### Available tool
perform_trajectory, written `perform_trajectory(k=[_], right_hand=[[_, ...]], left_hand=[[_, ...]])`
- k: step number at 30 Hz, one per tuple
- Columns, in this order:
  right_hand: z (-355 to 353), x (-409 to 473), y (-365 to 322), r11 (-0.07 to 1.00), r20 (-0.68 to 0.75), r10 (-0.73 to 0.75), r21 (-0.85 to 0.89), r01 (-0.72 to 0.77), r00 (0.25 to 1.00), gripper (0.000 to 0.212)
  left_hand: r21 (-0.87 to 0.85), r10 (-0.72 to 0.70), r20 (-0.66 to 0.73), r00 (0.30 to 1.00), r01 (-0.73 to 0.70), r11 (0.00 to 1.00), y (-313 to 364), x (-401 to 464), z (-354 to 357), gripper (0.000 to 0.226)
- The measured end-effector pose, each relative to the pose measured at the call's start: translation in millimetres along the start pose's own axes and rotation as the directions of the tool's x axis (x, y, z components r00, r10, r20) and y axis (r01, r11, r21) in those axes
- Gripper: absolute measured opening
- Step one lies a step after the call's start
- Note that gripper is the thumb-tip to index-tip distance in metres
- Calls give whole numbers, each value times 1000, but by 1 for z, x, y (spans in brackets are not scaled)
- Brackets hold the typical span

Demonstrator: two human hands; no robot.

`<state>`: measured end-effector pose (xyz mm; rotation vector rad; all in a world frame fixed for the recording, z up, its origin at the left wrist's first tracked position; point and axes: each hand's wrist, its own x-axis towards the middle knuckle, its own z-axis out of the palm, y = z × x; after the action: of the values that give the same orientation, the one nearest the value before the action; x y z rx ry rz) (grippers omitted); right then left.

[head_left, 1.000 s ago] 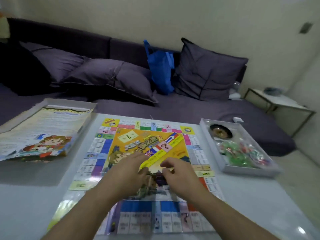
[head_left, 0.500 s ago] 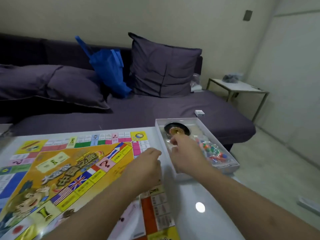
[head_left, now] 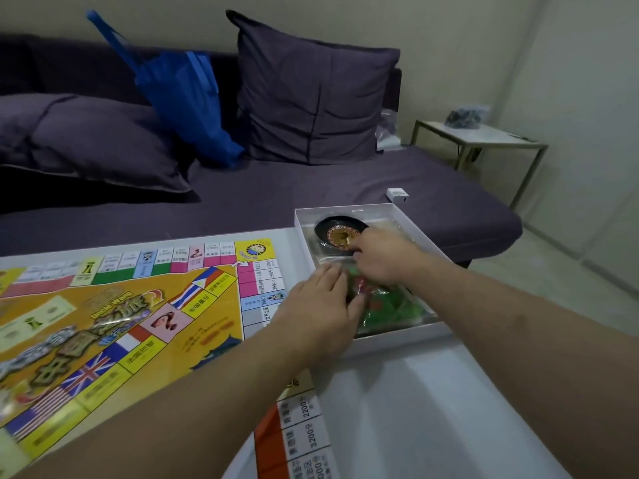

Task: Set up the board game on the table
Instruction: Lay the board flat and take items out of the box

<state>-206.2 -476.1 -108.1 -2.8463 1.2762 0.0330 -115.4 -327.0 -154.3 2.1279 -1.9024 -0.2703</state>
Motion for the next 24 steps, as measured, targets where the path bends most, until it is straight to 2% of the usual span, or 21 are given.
perform_trajectory(k=[5, 12, 17, 24], right_hand=[[-5, 1, -5, 999, -33, 20, 36, -18, 999, 24], [-6, 9, -6, 999, -142, 51, 18, -49, 989, 10], [-5, 9, -3, 999, -257, 40, -18, -46, 965, 15], [0, 2, 1, 994, -420, -98, -90, 66, 902, 11]], left_hand=[[18, 0, -25, 1000, 0, 1000, 1, 0, 2, 68], [29, -8, -17, 1000, 8, 1000, 2, -2, 1, 69], [22, -10, -15, 1000, 10, 1000, 2, -2, 2, 68], [13, -11, 7, 1000, 11, 1000, 1, 1, 4, 68]])
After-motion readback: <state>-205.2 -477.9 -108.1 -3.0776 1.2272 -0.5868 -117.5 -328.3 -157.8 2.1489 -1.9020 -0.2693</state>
